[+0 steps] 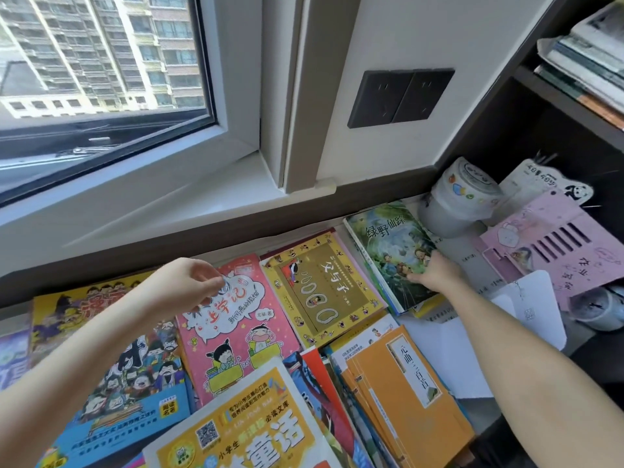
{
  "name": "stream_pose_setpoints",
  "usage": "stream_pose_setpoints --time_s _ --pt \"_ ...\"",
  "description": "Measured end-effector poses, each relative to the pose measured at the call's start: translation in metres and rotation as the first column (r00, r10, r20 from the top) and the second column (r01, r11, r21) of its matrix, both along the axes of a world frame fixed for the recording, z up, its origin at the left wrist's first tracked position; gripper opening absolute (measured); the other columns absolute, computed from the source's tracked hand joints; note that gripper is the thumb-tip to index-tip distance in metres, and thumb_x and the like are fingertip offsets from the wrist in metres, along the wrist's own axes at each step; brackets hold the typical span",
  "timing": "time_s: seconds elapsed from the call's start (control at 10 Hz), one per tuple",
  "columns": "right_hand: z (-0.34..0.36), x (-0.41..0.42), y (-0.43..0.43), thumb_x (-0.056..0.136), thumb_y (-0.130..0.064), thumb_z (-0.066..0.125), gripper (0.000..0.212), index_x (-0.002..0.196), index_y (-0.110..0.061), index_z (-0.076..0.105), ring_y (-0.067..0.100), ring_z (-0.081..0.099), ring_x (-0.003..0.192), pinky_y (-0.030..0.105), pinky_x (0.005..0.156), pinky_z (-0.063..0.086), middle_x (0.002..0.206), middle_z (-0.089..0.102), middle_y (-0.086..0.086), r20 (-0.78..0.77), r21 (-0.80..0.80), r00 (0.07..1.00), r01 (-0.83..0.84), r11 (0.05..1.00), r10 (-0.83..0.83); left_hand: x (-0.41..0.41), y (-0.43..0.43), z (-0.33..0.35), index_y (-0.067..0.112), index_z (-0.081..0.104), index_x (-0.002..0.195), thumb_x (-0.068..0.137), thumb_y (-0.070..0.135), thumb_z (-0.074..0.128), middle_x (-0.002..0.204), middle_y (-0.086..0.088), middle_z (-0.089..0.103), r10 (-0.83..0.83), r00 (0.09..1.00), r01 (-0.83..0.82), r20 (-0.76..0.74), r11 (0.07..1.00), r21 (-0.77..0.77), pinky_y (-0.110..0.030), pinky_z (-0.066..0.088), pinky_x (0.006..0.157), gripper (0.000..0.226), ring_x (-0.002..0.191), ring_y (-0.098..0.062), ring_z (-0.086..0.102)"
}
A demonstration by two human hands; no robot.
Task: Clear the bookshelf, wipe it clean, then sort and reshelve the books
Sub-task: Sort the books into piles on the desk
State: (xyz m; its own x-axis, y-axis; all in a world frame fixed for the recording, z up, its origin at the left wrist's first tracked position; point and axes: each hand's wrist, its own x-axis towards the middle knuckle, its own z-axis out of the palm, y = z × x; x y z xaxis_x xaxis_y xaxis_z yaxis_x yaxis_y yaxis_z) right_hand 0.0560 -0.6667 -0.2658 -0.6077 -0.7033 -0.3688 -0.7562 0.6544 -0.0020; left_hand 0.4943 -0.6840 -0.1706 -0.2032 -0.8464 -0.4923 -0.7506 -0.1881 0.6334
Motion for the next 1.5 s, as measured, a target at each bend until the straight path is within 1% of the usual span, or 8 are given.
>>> stream_pose_setpoints --time_s 0.2,0.5,0.7,0.9,1.0,1.1,1.3,1.5 --pt "-0.038 -0.063 -0.020 0.013 -0.063 0.089 0.147 0.141 -0.012 0.037 0.030 0.046 0.128 0.041 0.105 0.042 0.141 0.048 0.012 0.227 0.057 0.950 0.206 0.977 -0.214 -0.046 -0.015 -0.016 0.017 0.064 0.100 0.095 0.024 0.056 0.093 -0.002 0.068 -0.070 0.997 0.070 -0.032 0.998 0.005 -0.029 0.056 0.076 0.012 0.085 -0.016 0.066" --pt "0.004 -0.036 -0.020 0.073 -0.041 0.081 0.062 0.112 0.002 0.058 0.032 0.061 0.102 0.038 0.085 0.053 0.121 0.061 0.020 0.068 -0.023 0.961 0.269 0.963 -0.267 -0.071 -0.022 -0.027 0.016 0.065 0.101 0.096 0.026 0.055 0.096 -0.005 0.070 -0.141 0.990 0.142 -0.025 0.990 0.025 -0.037 0.058 0.082 0.015 0.089 -0.023 0.068" --pt "0.083 -0.021 -0.029 0.086 -0.009 0.071 0.049 0.127 0.004 0.049 0.027 0.050 0.090 0.030 0.054 0.036 0.128 0.054 0.016 0.511 -0.239 0.818 0.430 0.871 -0.264 -0.082 -0.019 -0.019 0.007 0.066 0.102 0.097 0.022 0.054 0.092 -0.010 0.070 -0.019 0.987 0.036 -0.162 0.994 0.105 -0.026 0.056 0.070 0.020 0.084 -0.022 0.067" --pt "0.173 0.016 -0.015 0.088 -0.010 0.065 0.010 0.082 -0.006 0.058 0.011 0.057 0.036 0.016 0.033 0.029 0.055 0.066 0.001 0.803 -0.204 0.560 0.581 0.788 -0.205 -0.112 -0.013 0.005 -0.004 0.057 0.113 0.092 0.045 0.056 0.104 -0.021 0.066 0.336 0.810 -0.087 -0.480 0.880 0.468 -0.040 0.057 0.080 0.053 0.090 -0.028 0.064" --pt "0.176 0.037 0.008 0.085 -0.010 0.065 0.010 0.076 -0.005 0.064 0.011 0.060 0.044 0.021 0.044 0.042 0.060 0.069 0.002 0.902 -0.149 0.416 0.549 0.822 -0.114 -0.125 -0.009 0.015 -0.005 0.044 0.121 0.083 0.056 0.060 0.114 -0.030 0.059 0.563 0.633 -0.026 -0.531 0.701 0.713 -0.047 0.055 0.080 0.074 0.098 -0.039 0.064" --pt "0.147 0.067 0.028 0.074 -0.016 0.072 0.012 0.077 -0.004 0.071 0.016 0.066 0.060 0.025 0.059 0.052 0.075 0.072 0.007 0.916 -0.086 0.391 0.409 0.909 -0.089 -0.129 -0.005 0.020 -0.005 0.053 0.104 0.092 0.028 0.060 0.096 -0.022 0.070 0.693 0.474 -0.038 -0.543 0.632 0.774 -0.041 0.058 0.069 0.036 0.082 -0.031 0.070" --pt "0.068 0.084 0.033 0.093 -0.022 0.063 0.027 0.111 -0.002 0.062 0.011 0.060 0.065 0.026 0.063 0.051 0.074 0.063 0.004 0.844 0.002 0.446 0.553 0.833 -0.298 -0.102 -0.001 0.004 -0.003 0.047 0.084 0.093 -0.006 0.046 0.081 -0.018 0.062 0.700 0.568 -0.277 -0.434 0.659 0.700 -0.042 0.050 0.075 0.010 0.069 -0.029 0.061" --pt "0.020 0.083 0.039 0.095 -0.008 0.047 0.040 0.135 0.002 0.045 0.024 0.056 0.083 0.043 0.095 0.049 0.076 0.044 0.004 0.833 -0.007 0.313 0.830 0.557 -0.456 -0.067 -0.003 -0.006 -0.002 0.052 0.082 0.092 -0.003 0.050 0.053 -0.012 0.066 0.690 0.612 -0.348 -0.387 0.674 0.652 -0.029 0.053 0.038 0.010 0.042 -0.021 0.064"
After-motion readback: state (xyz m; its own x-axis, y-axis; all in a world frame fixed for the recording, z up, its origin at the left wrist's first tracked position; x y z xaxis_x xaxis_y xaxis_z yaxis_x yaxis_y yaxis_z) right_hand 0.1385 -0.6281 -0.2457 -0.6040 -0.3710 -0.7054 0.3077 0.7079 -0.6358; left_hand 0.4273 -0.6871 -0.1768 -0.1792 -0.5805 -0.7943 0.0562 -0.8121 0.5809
